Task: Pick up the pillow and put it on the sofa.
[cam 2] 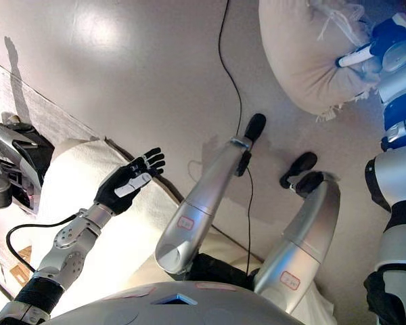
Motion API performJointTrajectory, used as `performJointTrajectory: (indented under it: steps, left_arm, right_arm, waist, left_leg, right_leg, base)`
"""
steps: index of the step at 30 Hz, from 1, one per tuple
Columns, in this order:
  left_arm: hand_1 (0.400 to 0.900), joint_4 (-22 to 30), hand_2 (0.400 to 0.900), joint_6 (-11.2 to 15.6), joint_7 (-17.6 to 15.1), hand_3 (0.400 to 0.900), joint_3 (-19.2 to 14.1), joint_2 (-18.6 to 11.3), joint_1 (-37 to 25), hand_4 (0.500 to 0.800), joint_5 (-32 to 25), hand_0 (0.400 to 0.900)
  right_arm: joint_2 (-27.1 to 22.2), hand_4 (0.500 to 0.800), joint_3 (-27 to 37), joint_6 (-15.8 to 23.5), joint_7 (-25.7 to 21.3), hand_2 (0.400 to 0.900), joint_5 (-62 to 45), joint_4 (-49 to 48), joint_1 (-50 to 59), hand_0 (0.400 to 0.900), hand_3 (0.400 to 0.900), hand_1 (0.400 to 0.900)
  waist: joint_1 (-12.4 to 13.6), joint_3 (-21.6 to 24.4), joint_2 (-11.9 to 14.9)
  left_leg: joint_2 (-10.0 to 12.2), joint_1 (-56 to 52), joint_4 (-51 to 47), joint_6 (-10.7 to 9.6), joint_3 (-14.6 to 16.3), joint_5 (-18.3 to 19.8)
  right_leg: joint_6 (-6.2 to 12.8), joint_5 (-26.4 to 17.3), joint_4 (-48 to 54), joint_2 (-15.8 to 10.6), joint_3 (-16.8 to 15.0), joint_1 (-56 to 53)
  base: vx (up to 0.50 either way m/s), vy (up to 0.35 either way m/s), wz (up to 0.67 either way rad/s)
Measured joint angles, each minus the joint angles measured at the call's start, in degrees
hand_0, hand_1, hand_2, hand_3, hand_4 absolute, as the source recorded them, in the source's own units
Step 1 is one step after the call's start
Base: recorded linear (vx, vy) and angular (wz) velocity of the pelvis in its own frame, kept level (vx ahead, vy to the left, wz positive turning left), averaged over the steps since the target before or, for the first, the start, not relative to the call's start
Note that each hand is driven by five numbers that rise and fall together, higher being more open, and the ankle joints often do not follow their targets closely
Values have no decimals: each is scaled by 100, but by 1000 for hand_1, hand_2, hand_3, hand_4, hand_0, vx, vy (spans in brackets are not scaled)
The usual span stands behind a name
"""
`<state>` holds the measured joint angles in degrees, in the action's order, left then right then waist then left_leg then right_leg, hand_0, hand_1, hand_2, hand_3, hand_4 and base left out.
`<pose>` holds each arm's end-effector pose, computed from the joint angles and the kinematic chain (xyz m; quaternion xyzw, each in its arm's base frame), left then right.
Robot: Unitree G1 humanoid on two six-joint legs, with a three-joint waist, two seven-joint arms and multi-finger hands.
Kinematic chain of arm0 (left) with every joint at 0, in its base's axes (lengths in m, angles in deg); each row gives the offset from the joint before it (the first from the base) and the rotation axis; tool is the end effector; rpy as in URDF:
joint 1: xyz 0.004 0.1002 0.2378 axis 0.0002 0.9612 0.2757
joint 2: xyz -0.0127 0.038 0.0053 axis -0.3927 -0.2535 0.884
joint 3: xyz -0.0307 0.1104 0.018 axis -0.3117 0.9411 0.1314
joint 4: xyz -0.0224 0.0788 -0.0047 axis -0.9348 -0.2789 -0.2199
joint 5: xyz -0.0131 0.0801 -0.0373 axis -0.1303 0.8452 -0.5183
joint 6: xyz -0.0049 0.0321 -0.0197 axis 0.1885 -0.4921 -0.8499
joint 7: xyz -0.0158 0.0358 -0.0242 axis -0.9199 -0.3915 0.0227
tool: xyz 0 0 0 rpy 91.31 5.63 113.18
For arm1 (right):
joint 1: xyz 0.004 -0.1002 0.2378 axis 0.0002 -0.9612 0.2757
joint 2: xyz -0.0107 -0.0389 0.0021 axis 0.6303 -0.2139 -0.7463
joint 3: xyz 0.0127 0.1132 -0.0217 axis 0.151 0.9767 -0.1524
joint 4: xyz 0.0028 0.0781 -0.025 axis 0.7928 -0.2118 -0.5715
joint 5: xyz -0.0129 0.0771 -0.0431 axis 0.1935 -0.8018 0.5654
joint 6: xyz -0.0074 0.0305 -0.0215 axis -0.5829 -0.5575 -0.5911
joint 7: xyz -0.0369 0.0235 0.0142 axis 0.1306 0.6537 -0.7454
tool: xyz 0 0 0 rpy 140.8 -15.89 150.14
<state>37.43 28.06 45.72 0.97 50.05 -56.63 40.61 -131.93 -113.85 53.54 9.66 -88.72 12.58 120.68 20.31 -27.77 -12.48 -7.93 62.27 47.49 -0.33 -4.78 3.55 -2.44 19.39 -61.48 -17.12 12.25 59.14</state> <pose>0.1363 0.2611 -0.0002 -0.0537 0.1128 -0.1711 0.9773 0.3391 -0.3146 0.2212 -0.4788 0.1930 -0.1495 0.8433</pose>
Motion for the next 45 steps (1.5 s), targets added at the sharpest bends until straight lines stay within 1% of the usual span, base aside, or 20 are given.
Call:
performJointTrajectory:
  steps: [4, 5, 6, 7, 9, 10, 11, 15, 17, 18, 19, 22, 24, 28, 30, 32, 36, 39, 41, 45]
  left_arm:
    - [900, -18, 900, -8, 58, 900, 0, 2, 5, 800, 5, 900]
    - [900, -20, 900, -38, 69, 900, 0, 1, 1, 800, 13, 900]
    - [900, -70, 900, -73, 96, 900, 2, 4, -33, 800, 26, 900]
    - [900, -102, 900, -117, 97, 900, 4, 3, -43, 800, 38, 900]
    - [900, -178, 900, -162, 92, 900, 5, 3, -40, 800, 60, 900]
    - [900, -282, 900, -172, 91, 900, 5, 7, -44, 800, 61, 900]
    - [900, -385, 900, -213, 88, 900, 5, 10, -50, 800, 71, 900]
    - [900, -1166, 900, -406, 31, 900, 83, 41, -192, 800, 302, 900]
    - [900, -1702, 900, -461, -59, 900, 108, 232, -296, 800, 461, 900]
    - [900, -1899, 900, -486, -105, 900, 108, 287, -298, 800, 529, 900]
    - [900, -2112, 900, -510, -155, 900, 66, 379, -314, 800, 664, 900]
    - [900, -2729, 900, -665, -282, 900, 27, 599, -403, 800, 985, 900]
    - [900, -3041, 900, -705, -325, 900, -11, 745, -433, 800, 1172, 900]
    - [900, -3512, 900, -752, -420, 900, -147, 1136, -485, 800, 1616, 900]
    - [900, -3720, 900, -755, -415, 900, -157, 1277, -486, 800, 1888, 900]
    - [900, -3938, 900, -756, -414, 900, -161, 1413, -483, 800, 2097, 900]
    - [900, -4288, 900, -762, -422, 900, -161, 1473, -462, 800, 2366, 900]
    - [900, -4381, 900, -784, -424, 900, -161, 1473, -459, 800, 2552, 900]
    - [900, -4376, 900, -785, -422, 900, -161, 1473, -460, 800, 2552, 900]
    - [900, -4377, 900, -792, -421, 900, -160, 1478, -425, 800, 2550, 900]
  right_arm:
    - [-12, 500, 139, 157, 50, 400, -25, -293, -425, 400, 400, 400]
    - [-24, 500, 192, 208, 99, 400, -29, -401, -546, 400, 400, 400]
    - [-38, 500, 211, 283, 156, 400, -28, -486, -700, 400, 400, 400]
    - [-43, 500, 212, 355, 232, 400, -27, -519, -838, 400, 400, 400]
    - [-82, 500, 209, 422, 352, 400, -17, -689, -1074, 400, 400, 400]
    - [-113, 500, 203, 468, 443, 400, -11, -843, -1173, 400, 400, 400]
    - [-155, 500, 201, 531, 510, 400, -4, -995, -1248, 400, 400, 400]
    - [-283, 500, 201, 712, 796, 400, 197, -1579, -1550, 400, 400, 400]
    - [-375, 500, 199, 786, 954, 400, 370, -1850, -1715, 400, 400, 400]
    - [-393, 500, 189, 835, 1045, 400, 429, -1958, -1759, 400, 400, 400]
    - [-473, 500, 188, 912, 1167, 400, 440, -2125, -1817, 400, 400, 400]
    - [-688, 500, 202, 1185, 1433, 400, 461, -2597, -1921, 400, 400, 400]
    - [-791, 500, 240, 1306, 1538, 400, 518, -2776, -1923, 400, 400, 400]
    - [-1134, 500, 505, 1514, 1843, 400, 550, -3175, -1963, 400, 400, 400]
    - [-1280, 500, 619, 1667, 1960, 400, 514, -3266, -1962, 400, 400, 400]
    - [-1452, 500, 622, 1743, 2060, 400, 419, -3354, -1949, 400, 400, 400]
    - [-1604, 500, 616, 1797, 2187, 400, 323, -3357, -1699, 400, 400, 400]
    - [-1622, 500, 376, 1777, 2264, 400, 87, -3160, -1252, 400, 400, 400]
    - [-1623, 500, 297, 1735, 2275, 400, -37, -2971, -1040, 400, 400, 400]
    - [-1611, 500, -30, 1549, 2276, 400, -312, -2363, -546, 400, 400, 400]
  waist:
    - [32, -3, 4]
    - [-8, -7, 12]
    - [15, -11, 18]
    - [-2, -25, 37]
    - [-17, -46, 69]
    - [-66, -71, 105]
    - [-176, -100, 149]
    - [-416, -176, 349]
    - [-577, -171, 410]
    - [-617, -168, 462]
    - [-723, -156, 582]
    - [-805, -19, 912]
    - [-934, 90, 1085]
    - [-1054, 444, 1299]
    - [-1081, 599, 1336]
    - [-1085, 867, 1352]
    - [-1089, 1135, 1372]
    - [-1092, 1164, 1371]
    - [-1074, 1166, 1371]
    - [-906, 1189, 1343]
  left_leg:
    - [71, -680, -512, 84, 22, -74]
    - [89, -861, -649, 90, 21, -92]
    - [112, -1085, -810, 104, 15, -125]
    - [126, -1363, -996, 129, 23, -184]
    - [175, -1866, -1425, 162, 61, -278]
    - [179, -2134, -1686, 179, 71, -347]
    - [186, -2366, -1878, 193, 75, -388]
    - [258, -3308, -2599, 252, 207, -514]
    - [317, -3827, -2979, 280, 242, -592]
    - [336, -4050, -3159, 286, 262, -622]
    - [388, -4267, -3336, 284, 340, -635]
    - [522, -4780, -3817, 246, 454, -729]
    - [581, -5076, -4046, 219, 460, -751]
    - [672, -5472, -4433, 150, 458, -799]
    - [697, -5690, -4587, 130, 441, -808]
    - [716, -5807, -4719, 110, 426, -811]
    - [747, -5991, -4884, 68, 425, -824]
    - [766, -6064, -4892, 39, 414, -822]
    - [778, -6080, -4890, 14, 354, -831]
    - [793, -6096, -4886, -15, 308, -849]
  right_leg:
    - [114, -79, 556, 47, 110, -705]
    - [133, -109, 713, 42, 175, -908]
    - [156, -161, 910, 60, 227, -1140]
    - [210, -237, 1134, 65, 274, -1403]
    - [270, -374, 1589, 145, 295, -1880]
    - [308, -443, 1820, 165, 316, -2132]
    - [323, -505, 2020, 188, 327, -2342]
    - [442, -739, 2744, 332, 287, -3189]
    - [485, -920, 3213, 449, 288, -3708]
    - [522, -968, 3401, 453, 330, -3924]
    - [525, -1015, 3605, 494, 320, -4135]
    - [529, -1237, 4210, 664, 359, -4619]
    - [526, -1333, 4547, 767, 372, -4945]
    - [515, -1500, 5143, 941, 397, -5439]
    - [507, -1567, 5444, 1004, 431, -5734]
    - [511, -1645, 5723, 1064, 465, -5912]
    - [500, -1781, 6137, 1155, 490, -6208]
    - [478, -1852, 6313, 1202, 504, -6366]
    - [472, -1856, 6341, 1226, 563, -6421]
    - [455, -1867, 6378, 1255, 603, -6471]
  base:
    - [52, -95, -10]
    - [62, -114, -13]
    - [32, -66, -13]
    - [18, -40, -13]
    - [34, -19, -15]
    - [51, -9, -19]
    - [40, -8, -21]
    - [99, 13, -19]
    - [76, 21, -19]
    - [104, 12, -21]
    - [214, -17, -22]
    - [206, -24, -13]
    - [210, -37, -5]
    - [193, -41, 1]
    - [149, -20, 2]
    - [130, -5, -3]
    - [105, -9, 1]
    - [86, -21, 9]
    - [56, -8, 11]
    - [-13, -17, 15]
